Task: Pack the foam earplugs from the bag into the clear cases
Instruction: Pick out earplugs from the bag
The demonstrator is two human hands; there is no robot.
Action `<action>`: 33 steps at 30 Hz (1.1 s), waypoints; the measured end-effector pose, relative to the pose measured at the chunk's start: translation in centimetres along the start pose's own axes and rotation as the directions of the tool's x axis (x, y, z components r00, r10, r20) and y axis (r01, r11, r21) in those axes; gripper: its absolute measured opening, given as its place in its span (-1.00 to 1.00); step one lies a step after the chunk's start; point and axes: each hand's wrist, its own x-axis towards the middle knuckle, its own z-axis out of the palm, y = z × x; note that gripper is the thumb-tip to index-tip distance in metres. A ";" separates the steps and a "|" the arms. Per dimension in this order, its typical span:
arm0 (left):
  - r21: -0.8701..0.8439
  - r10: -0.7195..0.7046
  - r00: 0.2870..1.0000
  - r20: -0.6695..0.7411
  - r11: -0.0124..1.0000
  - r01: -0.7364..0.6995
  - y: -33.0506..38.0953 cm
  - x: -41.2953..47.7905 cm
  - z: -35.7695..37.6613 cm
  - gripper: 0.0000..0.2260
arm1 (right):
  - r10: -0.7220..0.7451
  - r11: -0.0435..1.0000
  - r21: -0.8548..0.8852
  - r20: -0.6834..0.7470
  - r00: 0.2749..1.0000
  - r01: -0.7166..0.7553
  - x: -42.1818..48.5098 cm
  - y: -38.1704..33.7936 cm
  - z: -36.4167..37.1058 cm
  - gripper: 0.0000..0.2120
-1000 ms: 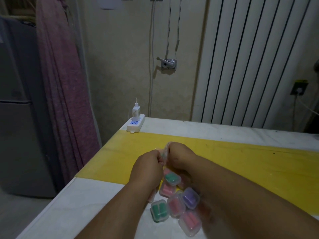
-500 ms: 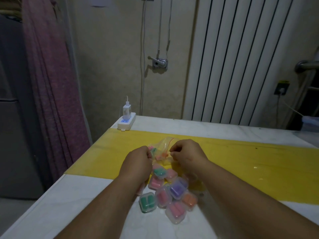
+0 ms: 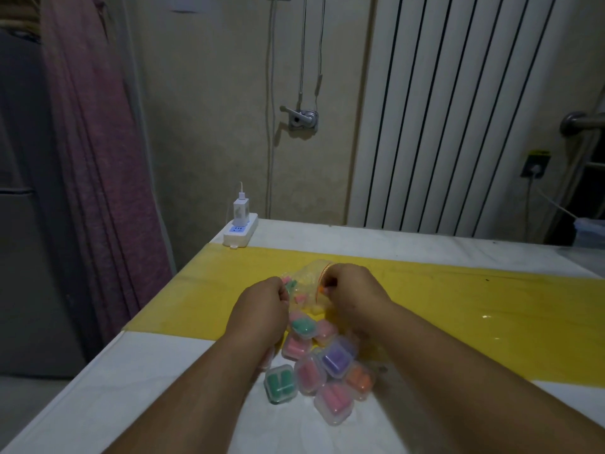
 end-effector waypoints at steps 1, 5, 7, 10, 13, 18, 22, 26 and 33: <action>0.003 -0.004 1.000 0.005 1.000 0.004 0.1 -0.1 -0.1 -0.93 | 0.031 0.999 0.039 -0.041 0.999 -0.029 0.0 0.2 -0.3 -0.91; -0.012 -0.015 0.999 0.036 1.000 0.016 0.8 -0.4 -0.6 -0.97 | 0.136 0.969 0.222 -0.136 0.981 -0.103 -1.0 1.1 -1.6 -0.89; -0.062 -0.004 0.997 0.072 0.998 0.008 1.3 -0.7 -0.9 -0.95 | 0.178 0.936 0.332 -0.163 0.971 -0.116 -2.1 1.4 -2.2 -0.83; 0.025 0.064 0.995 0.070 0.997 -0.066 1.9 -1.1 -1.3 -0.86 | 0.185 0.888 0.449 -0.150 0.971 -0.100 -4.1 1.8 -3.2 -0.78; 0.307 0.189 0.981 -0.052 0.937 -0.164 2.1 -1.3 -1.5 -0.81 | 0.166 0.824 0.561 -0.113 0.980 -0.075 -6.2 2.1 -4.1 -0.82; 0.130 0.227 0.950 -0.214 0.971 -0.203 3.2 -1.9 -2.5 -0.89 | 0.112 0.713 0.699 -0.040 0.993 -0.052 -8.6 2.2 -4.6 -0.84; -0.436 0.234 0.972 -0.005 0.874 -0.212 5.0 -3.9 -2.9 -0.85 | 0.127 0.613 0.785 0.013 0.992 -0.088 -9.1 2.3 -3.4 -0.91; -0.525 0.302 0.945 0.127 0.828 -0.194 5.3 -4.4 -1.9 -0.77 | 0.117 0.558 0.826 0.018 0.993 -0.081 -9.1 2.3 -3.3 -0.84; -0.415 0.292 0.951 0.103 0.881 -0.226 5.2 -4.2 -1.3 -0.89 | 0.116 0.550 0.832 0.018 0.993 -0.079 -9.1 2.0 -3.0 -0.85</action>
